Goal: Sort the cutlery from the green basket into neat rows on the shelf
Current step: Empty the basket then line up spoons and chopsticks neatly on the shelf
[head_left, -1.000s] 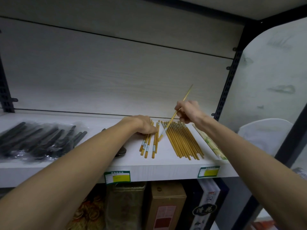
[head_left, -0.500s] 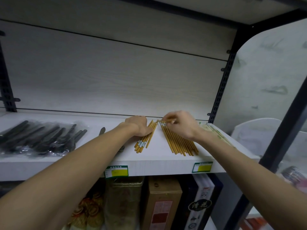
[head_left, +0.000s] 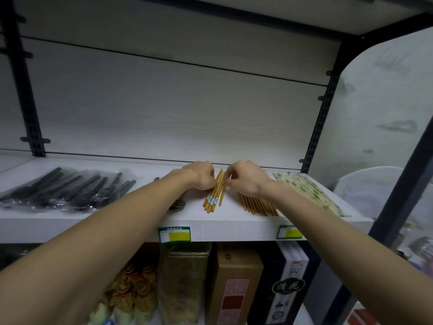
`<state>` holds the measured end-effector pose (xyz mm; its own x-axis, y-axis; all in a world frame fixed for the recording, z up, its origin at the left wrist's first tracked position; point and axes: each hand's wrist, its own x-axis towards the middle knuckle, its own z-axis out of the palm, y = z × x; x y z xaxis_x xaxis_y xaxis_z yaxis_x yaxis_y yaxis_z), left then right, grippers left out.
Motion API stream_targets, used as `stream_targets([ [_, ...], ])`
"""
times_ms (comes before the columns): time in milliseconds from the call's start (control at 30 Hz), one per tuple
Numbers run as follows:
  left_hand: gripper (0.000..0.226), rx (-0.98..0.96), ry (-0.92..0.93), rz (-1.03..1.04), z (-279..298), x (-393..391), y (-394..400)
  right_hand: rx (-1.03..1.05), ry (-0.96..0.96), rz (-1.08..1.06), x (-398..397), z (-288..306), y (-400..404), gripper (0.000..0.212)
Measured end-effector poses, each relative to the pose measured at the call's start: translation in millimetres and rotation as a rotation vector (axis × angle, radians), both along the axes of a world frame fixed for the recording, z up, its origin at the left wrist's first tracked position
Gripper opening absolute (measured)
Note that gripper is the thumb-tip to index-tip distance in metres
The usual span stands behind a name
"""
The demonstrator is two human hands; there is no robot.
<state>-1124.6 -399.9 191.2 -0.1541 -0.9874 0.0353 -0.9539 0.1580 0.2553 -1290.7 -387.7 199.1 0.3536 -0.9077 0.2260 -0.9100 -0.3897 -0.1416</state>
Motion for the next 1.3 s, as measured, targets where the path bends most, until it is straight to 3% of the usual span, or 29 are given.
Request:
stream_targets([
  [367, 0.03, 0.113, 0.229, -0.007, 6.3, 14.8, 1.0, 0.427, -0.163, -0.19, 28.5, 12.4, -15.3, 0.025],
  [633, 0.021, 0.111, 0.216, 0.04, -0.3, 19.6, -27.7, 0.515, -0.163, -0.233, 29.0, 14.7, -32.2, 0.033],
  [1000, 0.039, 0.171, 0.125, 0.092, 7.0, 8.2, -53.2, 0.876, -0.022, -0.229, 18.6, 25.8, -66.2, 0.038],
  [1300, 0.023, 0.321, 0.036, 0.076, 20.7, -10.1, -62.8, 0.876, 0.063, -0.209, 25.7, 18.9, -79.8, 0.033],
])
